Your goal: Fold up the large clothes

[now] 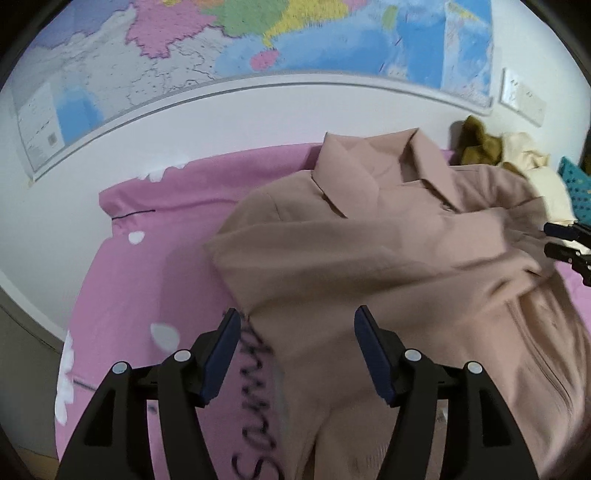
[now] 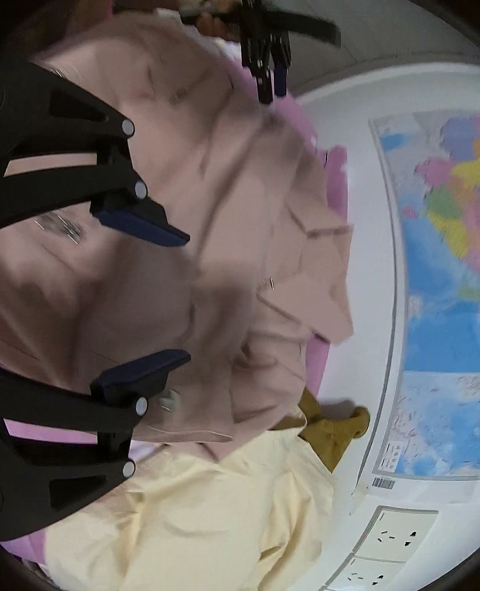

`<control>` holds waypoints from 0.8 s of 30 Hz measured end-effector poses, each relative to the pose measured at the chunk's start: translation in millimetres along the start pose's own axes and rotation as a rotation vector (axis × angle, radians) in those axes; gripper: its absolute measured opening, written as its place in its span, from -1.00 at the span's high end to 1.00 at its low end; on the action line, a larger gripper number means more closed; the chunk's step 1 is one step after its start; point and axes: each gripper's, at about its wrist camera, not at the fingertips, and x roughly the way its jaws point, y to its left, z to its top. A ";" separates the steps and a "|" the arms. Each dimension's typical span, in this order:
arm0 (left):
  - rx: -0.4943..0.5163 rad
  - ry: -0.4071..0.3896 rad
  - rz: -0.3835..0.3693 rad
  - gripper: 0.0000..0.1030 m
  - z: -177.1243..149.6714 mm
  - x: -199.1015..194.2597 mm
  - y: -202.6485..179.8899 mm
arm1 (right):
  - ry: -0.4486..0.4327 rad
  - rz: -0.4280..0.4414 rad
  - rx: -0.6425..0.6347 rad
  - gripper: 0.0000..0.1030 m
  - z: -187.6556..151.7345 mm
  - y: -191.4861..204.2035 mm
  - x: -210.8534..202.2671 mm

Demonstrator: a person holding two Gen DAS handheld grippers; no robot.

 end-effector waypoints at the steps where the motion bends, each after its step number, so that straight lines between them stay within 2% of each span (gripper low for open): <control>1: -0.010 0.002 -0.020 -0.21 -5.1 -6.0 2.5 | 0.000 0.015 0.006 -0.23 -3.0 1.4 -4.8; 4: -0.042 0.019 -0.057 -0.25 -27.2 -22.6 10.1 | 0.005 0.098 0.060 -0.25 -24.1 0.4 -28.7; 7: -0.073 0.031 -0.081 -0.31 -49.7 -34.3 15.7 | 0.017 0.094 0.095 -0.32 -51.1 -1.5 -48.0; 13: -0.177 0.078 -0.188 -0.39 -104.3 -58.4 30.0 | 0.025 0.121 0.323 -0.42 -113.2 -30.5 -78.7; 17: -0.223 0.115 -0.275 -0.42 -132.5 -65.9 28.9 | 0.027 0.190 0.454 -0.50 -146.0 -45.8 -92.0; 19: -0.236 0.130 -0.328 -0.43 -144.6 -70.0 25.0 | 0.048 0.231 0.477 -0.50 -157.6 -44.3 -91.4; 21: -0.231 0.121 -0.357 -0.56 -155.0 -77.8 17.0 | 0.056 0.286 0.475 -0.50 -165.0 -35.9 -89.5; 24: -0.216 0.132 -0.407 -0.64 -163.5 -85.1 5.1 | 0.040 0.334 0.463 -0.54 -170.2 -26.3 -88.6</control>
